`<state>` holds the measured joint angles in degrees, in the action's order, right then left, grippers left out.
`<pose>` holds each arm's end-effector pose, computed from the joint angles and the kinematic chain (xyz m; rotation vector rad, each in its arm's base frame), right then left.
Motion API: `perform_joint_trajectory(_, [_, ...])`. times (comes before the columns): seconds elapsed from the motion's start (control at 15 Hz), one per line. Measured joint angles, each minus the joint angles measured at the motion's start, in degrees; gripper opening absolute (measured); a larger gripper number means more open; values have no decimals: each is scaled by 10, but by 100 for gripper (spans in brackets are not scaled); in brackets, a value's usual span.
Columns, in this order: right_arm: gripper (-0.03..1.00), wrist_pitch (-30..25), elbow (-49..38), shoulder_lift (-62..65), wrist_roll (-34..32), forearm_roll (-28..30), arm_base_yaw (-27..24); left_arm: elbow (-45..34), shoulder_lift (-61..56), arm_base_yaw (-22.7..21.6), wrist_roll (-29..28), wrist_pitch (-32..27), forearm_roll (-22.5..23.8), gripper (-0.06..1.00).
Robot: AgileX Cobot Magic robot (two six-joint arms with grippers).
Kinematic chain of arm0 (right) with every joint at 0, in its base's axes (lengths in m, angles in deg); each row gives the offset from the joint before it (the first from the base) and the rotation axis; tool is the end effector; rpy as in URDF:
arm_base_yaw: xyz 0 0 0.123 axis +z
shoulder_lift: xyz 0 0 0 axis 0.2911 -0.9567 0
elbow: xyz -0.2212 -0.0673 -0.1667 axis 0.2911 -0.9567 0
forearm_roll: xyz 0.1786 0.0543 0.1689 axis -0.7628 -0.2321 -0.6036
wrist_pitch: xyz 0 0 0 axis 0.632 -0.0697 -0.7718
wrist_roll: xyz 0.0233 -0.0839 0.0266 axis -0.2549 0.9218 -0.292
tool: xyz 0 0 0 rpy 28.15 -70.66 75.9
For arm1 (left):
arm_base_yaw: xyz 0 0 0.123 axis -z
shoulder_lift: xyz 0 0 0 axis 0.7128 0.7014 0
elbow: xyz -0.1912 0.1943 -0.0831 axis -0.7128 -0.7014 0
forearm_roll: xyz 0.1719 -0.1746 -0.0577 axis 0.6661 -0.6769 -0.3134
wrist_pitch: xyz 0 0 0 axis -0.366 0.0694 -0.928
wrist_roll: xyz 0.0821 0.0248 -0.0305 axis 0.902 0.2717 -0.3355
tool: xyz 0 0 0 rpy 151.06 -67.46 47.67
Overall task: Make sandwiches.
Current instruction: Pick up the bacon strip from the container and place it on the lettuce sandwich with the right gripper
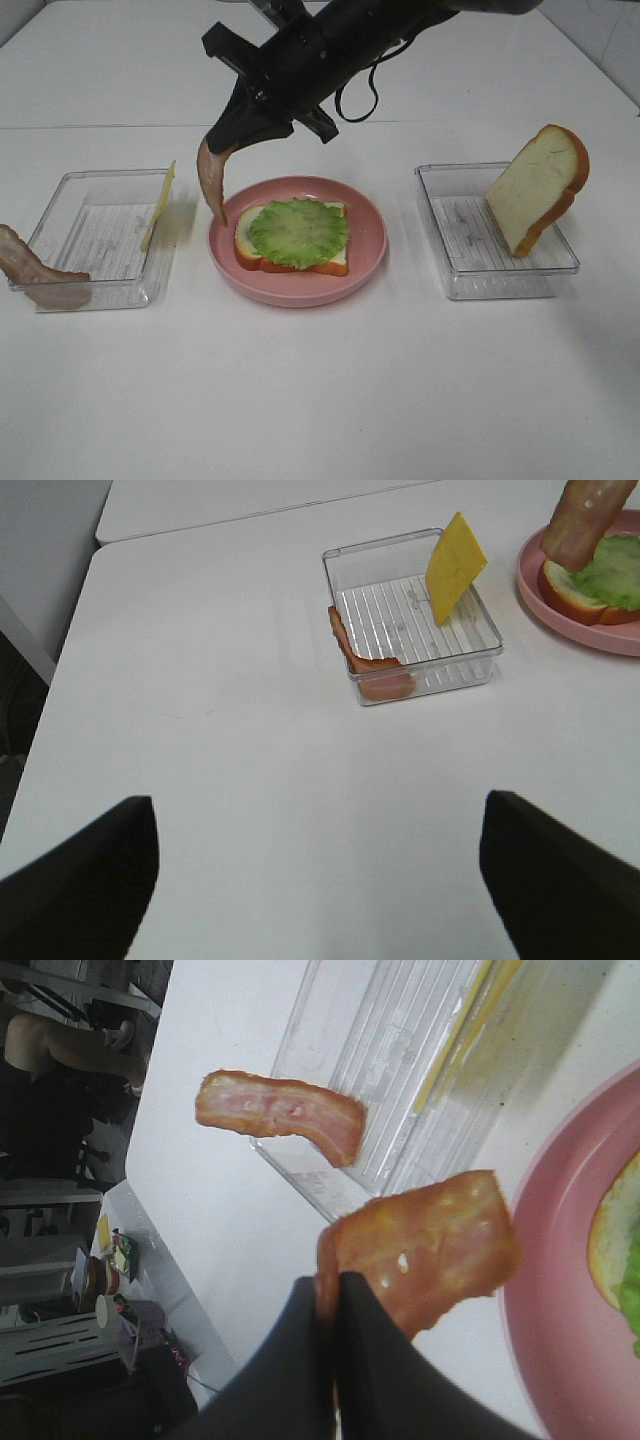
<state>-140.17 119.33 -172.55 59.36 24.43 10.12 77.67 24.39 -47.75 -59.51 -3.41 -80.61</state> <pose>0.4050 0.2750 0.2097 -0.4824 2.6934 1.2171 -0.0086 -0.0043 0.2806 0.1271 2.0364 0.0662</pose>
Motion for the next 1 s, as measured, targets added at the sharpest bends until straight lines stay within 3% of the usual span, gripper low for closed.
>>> perform_joint_trajectory(0.4, [2,28,-3,-39,-1,30,0,0,0,0,0,0,0,80])
perform_joint_trajectory(0.73, [2,41,-3,-40,-57,154,-24,0,0,0,0,0,0,80])
perform_joint_trajectory(1.0, [2,41,-3,-40,-77,198,-37,0,0,0,0,0,0,80])
